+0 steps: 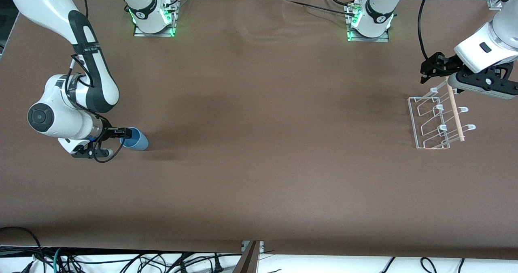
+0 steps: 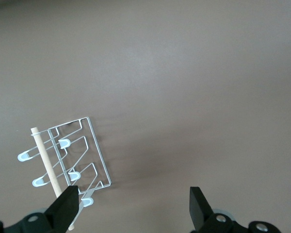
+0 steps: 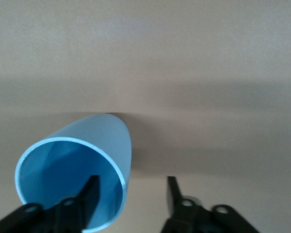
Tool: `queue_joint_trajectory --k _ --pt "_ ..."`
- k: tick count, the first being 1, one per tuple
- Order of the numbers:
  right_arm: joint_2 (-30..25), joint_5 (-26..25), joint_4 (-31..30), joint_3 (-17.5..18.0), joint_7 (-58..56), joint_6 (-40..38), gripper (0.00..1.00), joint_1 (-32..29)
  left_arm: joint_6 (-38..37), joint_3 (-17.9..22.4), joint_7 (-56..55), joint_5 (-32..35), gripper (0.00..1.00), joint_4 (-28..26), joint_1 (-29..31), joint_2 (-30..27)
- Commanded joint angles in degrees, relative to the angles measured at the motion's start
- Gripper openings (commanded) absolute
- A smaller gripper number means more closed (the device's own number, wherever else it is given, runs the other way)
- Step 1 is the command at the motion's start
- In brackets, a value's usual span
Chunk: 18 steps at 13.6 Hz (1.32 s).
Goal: Transfer cup to left arm and place on rack
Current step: 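Close the right gripper on the blue cup's rim, then lift the cup with the right gripper while the left gripper approaches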
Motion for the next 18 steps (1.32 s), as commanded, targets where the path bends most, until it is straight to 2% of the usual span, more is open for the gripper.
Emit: queue_joint_trajectory --k 1,4,6,9,11,14,18 --pt "0.17 0.87 -0.39 0.76 -0.19 0.62 0.00 -0.58 -1.23 0.25 1.42 -1.44 1.00 0.91 -0.15 -0.29" --pt "0.53 0.96 0.14 1.19 -0.28 0.80 0.00 -0.58 -1.23 0.25 1.42 -1.44 1.00 0.91 -0.15 -0.29" --pt "0.53 1.57 2.76 1.89 -0.46 0.28 0.00 -0.58 -1.23 0.25 1.42 -1.44 1.00 0.91 -0.15 -0.29" --pt "0.53 9.11 7.85 2.51 -0.37 -3.13 0.00 0.20 -1.32 0.33 1.16 -1.44 1.00 0.91 -0.06 -0.11" --pt "0.61 13.51 12.94 4.44 -0.02 -7.88 0.00 0.56 -2.02 0.33 1.24 -1.53 1.00 0.91 -0.06 0.76" --pt "1.75 22.46 19.36 8.91 6.63 -12.11 0.00 0.73 -3.68 0.34 1.33 -3.10 1.00 0.82 -0.24 3.04" --pt "5.97 31.61 26.75 17.52 21.56 -11.33 0.00 0.73 -5.63 0.25 2.47 -3.98 1.00 0.64 -0.76 4.98"
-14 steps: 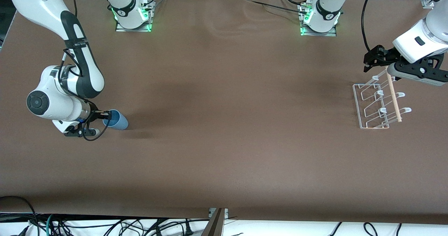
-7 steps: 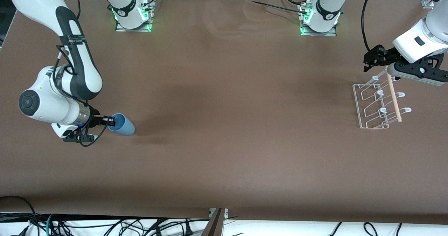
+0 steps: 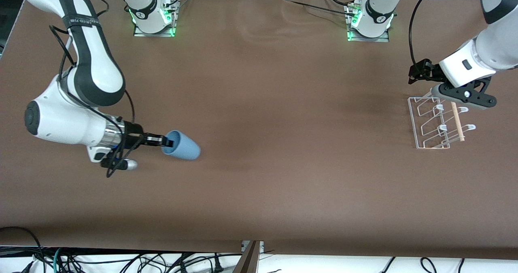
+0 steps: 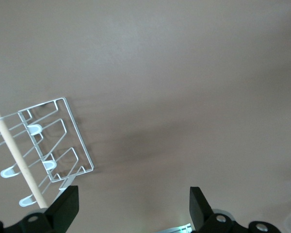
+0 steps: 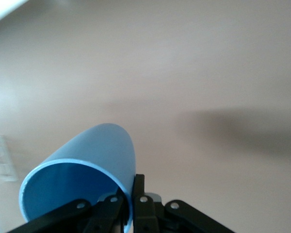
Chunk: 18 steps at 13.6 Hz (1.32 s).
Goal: Transfer cup to left arm and place on rack
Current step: 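Lift the cup with the right gripper while the left gripper approaches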
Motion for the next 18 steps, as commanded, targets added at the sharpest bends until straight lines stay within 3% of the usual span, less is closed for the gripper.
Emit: queue_joint_trajectory --k 1,3,6,8,12,18 --pt "4.93 4.91 7.53 5.73 10.49 -0.58 0.00 -0.35 -1.31 0.25 5.23 -2.75 1.00 0.89 -0.55 1.93" --pt "7.39 5.44 11.67 8.38 16.22 0.91 0.00 1.48 -0.26 0.25 12.26 -7.40 1.00 1.07 -0.47 4.13" --pt "9.06 8.43 13.53 8.74 21.60 9.24 0.00 6.57 4.91 -0.18 21.67 -10.14 1.00 0.98 -0.82 5.98" --pt "10.64 10.45 15.19 8.74 23.18 13.99 0.00 10.27 9.21 -0.54 29.39 -16.45 1.00 0.98 -0.82 7.82" --pt "11.70 15.72 17.13 8.83 28.98 16.30 0.00 14.67 19.84 -0.62 46.44 -26.21 1.00 1.07 -2.48 11.08" --pt "11.70 24.68 18.19 9.18 31.28 17.44 0.00 17.05 29.71 -0.62 64.22 -33.60 1.00 2.82 -7.40 13.37"
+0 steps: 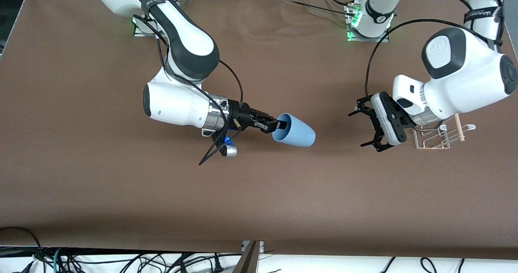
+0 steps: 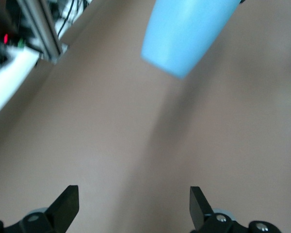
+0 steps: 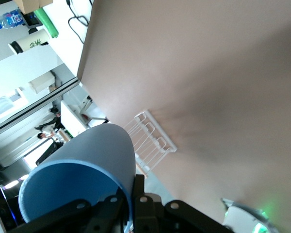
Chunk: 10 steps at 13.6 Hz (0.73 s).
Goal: Transfer cup to left arm and place on rack
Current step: 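Lift the cup with the right gripper while the left gripper approaches, then grasp the cup's base with the left gripper beside the right gripper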
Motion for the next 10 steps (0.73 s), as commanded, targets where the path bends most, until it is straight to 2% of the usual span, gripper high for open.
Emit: queue_joint_trajectory --k 1,10 --pt "1.10 3.99 2.11 0.34 0.95 1.27 0.00 1.10 1.81 0.40 5.54 -3.84 1.00 2.98 -2.08 0.90" --pt "1.10 4.44 2.11 0.43 1.04 1.28 0.00 1.89 9.46 0.40 5.46 -6.75 1.00 2.72 -9.90 2.13"
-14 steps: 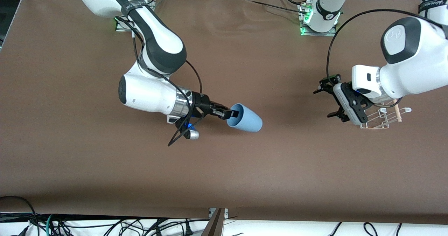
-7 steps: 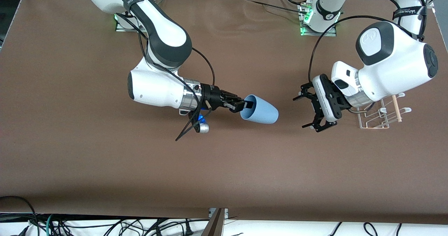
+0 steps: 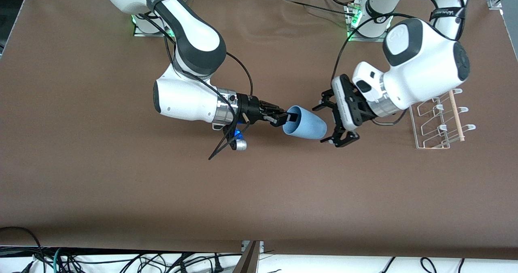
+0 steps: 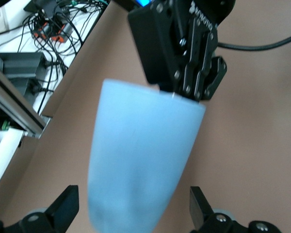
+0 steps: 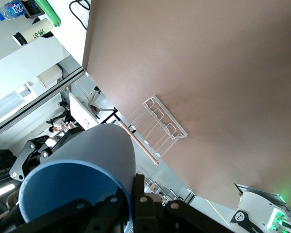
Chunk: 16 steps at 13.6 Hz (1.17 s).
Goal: Transfer cup to left arm and place on rack
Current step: 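Grasp the cup's base with the left gripper beside the right gripper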
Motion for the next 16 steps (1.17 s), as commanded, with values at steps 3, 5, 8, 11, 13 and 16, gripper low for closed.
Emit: queue_joint_trajectory --k 3,5,8,11,13,16 --pt "1.09 1.13 2.06 0.41 0.63 0.47 0.00 0.32 3.03 0.54 2.10 -1.70 0.55 1.11 -1.61 1.62" --pt "1.09 1.13 2.06 0.41 0.72 0.47 0.00 0.32 2.95 0.54 2.10 -1.79 0.20 1.12 -1.53 1.62" --pt "1.00 1.13 2.06 0.32 0.11 0.38 0.17 0.23 2.60 0.54 2.01 -1.70 0.08 1.12 -1.35 1.62" --pt "0.65 1.04 2.15 0.15 -0.33 -0.76 1.00 -1.17 2.24 0.62 2.01 -1.35 0.08 1.12 -1.09 1.36" --pt "0.21 0.87 2.15 -0.20 -0.25 -4.78 1.00 -3.54 1.98 0.62 1.66 -1.09 0.08 1.03 -0.91 1.01" --pt "-1.72 0.34 2.15 -0.56 -0.51 -12.69 1.00 -8.98 -1.44 1.15 1.22 -0.74 0.08 1.03 -0.65 0.48"
